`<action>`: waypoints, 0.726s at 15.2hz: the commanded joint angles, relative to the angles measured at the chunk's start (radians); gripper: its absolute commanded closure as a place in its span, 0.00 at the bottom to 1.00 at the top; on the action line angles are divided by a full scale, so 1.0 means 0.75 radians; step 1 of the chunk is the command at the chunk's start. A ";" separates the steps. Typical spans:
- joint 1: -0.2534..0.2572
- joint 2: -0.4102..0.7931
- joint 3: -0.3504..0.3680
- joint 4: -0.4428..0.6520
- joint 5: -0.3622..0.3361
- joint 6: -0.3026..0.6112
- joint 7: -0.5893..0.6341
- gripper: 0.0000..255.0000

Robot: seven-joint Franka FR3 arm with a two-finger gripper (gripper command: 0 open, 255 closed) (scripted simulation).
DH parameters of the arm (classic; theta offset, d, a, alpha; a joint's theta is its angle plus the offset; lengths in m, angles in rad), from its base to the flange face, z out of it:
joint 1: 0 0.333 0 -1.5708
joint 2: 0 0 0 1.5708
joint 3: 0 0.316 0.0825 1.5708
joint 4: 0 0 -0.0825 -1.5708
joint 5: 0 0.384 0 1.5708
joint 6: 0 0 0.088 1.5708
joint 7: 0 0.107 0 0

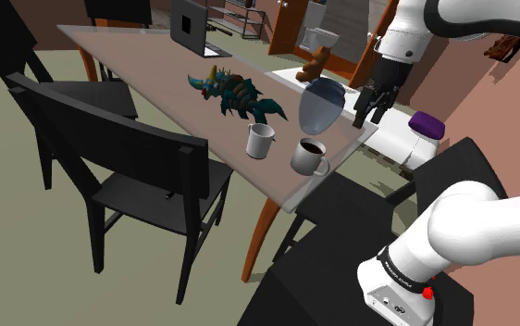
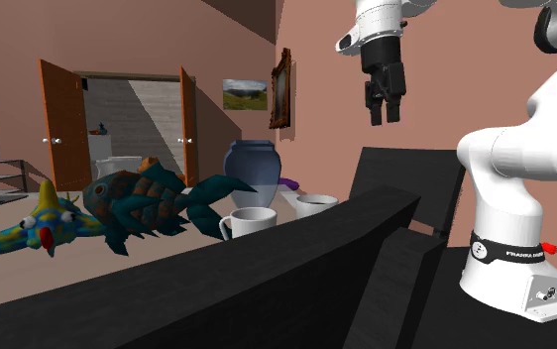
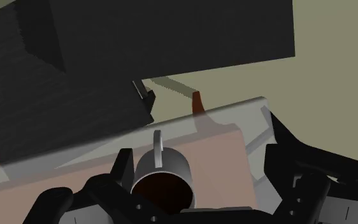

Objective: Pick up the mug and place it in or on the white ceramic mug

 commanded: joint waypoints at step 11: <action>0.041 0.455 0.102 0.111 0.033 0.365 0.120 0.00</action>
